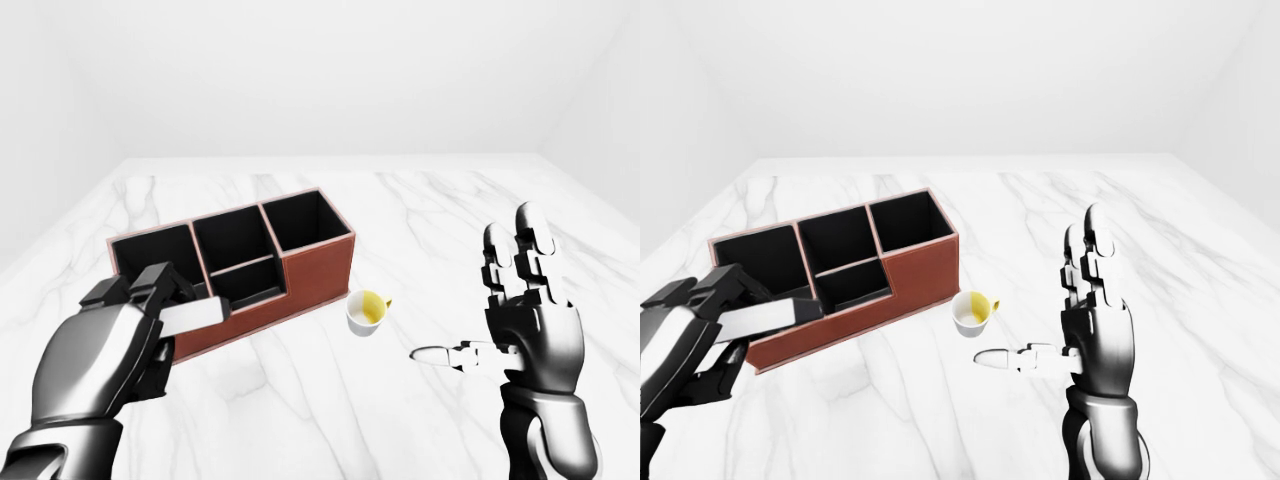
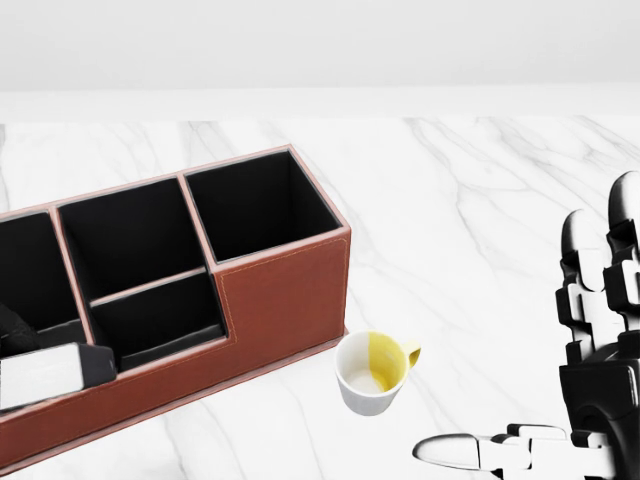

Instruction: Pick up the book and place it in the front compartment of the caddy.

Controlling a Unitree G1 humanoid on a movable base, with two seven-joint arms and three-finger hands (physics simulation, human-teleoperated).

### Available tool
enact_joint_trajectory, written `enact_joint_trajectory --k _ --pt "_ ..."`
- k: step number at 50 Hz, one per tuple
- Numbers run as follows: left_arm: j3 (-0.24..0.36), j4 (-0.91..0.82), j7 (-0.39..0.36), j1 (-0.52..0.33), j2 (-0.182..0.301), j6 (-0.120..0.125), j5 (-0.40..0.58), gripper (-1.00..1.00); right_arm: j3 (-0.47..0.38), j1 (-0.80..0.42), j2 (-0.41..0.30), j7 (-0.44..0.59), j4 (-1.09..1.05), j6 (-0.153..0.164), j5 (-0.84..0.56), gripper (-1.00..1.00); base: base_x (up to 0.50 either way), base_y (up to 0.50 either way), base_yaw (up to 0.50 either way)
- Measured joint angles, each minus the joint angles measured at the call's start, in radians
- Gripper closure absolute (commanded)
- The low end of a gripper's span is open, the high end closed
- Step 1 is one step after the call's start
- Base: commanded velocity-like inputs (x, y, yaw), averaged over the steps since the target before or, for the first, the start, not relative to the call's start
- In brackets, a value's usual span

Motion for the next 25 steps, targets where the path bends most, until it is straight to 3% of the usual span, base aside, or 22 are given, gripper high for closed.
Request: enact_joint_trajectory --k 10,25 --pt "-0.015 -0.037 0.0 -0.13 0.066 0.0 0.046 0.99 -0.001 -0.002 0.0 -0.001 0.002 -0.001 0.0 -1.0 0.0 0.0 0.0" --pt "-0.096 0.007 0.0 -0.359 0.154 0.0 0.151 0.99 -0.006 -0.005 -0.001 0.001 0.006 0.0 0.003 -1.0 0.0 0.0 0.0"
